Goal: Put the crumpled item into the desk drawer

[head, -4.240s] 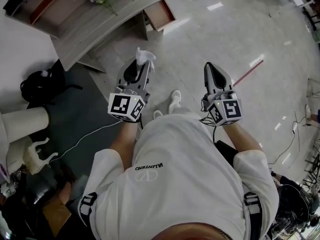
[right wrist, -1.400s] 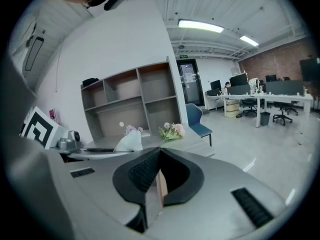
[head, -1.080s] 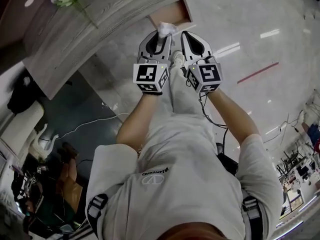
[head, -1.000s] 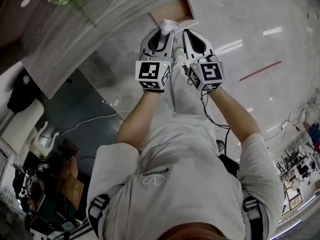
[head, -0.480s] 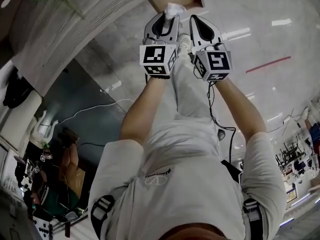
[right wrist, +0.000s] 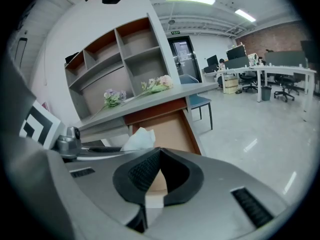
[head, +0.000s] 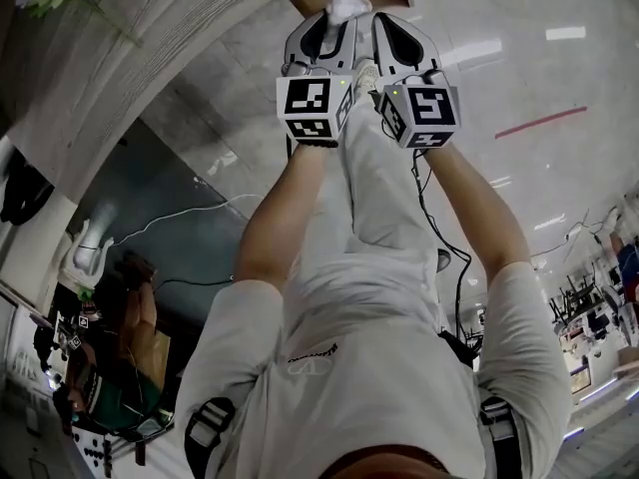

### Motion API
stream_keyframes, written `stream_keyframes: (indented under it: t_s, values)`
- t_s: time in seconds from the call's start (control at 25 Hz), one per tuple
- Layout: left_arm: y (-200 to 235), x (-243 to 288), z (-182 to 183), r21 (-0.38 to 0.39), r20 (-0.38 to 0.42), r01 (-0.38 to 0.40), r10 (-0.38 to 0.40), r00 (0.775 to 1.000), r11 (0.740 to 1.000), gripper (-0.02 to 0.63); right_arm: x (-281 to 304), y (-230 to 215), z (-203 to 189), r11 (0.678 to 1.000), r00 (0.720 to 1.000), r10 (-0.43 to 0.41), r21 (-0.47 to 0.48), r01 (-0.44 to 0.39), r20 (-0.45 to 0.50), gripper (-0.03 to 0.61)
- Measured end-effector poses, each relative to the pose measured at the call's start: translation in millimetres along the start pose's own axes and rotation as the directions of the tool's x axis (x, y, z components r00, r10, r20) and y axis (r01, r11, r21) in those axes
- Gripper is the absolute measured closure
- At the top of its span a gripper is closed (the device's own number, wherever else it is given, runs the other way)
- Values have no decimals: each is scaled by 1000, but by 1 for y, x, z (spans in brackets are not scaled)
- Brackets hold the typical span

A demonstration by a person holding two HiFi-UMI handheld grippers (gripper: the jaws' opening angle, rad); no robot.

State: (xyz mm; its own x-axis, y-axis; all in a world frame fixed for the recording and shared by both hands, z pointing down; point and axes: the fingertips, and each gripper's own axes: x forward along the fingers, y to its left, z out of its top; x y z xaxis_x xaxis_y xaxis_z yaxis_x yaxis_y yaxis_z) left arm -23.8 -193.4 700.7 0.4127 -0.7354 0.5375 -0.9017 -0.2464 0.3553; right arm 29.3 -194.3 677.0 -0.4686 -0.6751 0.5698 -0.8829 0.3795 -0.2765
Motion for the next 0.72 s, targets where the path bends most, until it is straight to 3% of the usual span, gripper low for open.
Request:
stream_keyframes:
  t_s: [0.72]
  values:
    - [0,40,-22,36,-55,-50,52,997,998,512,21,-33,-27,997,999,-42,61,42,0,580]
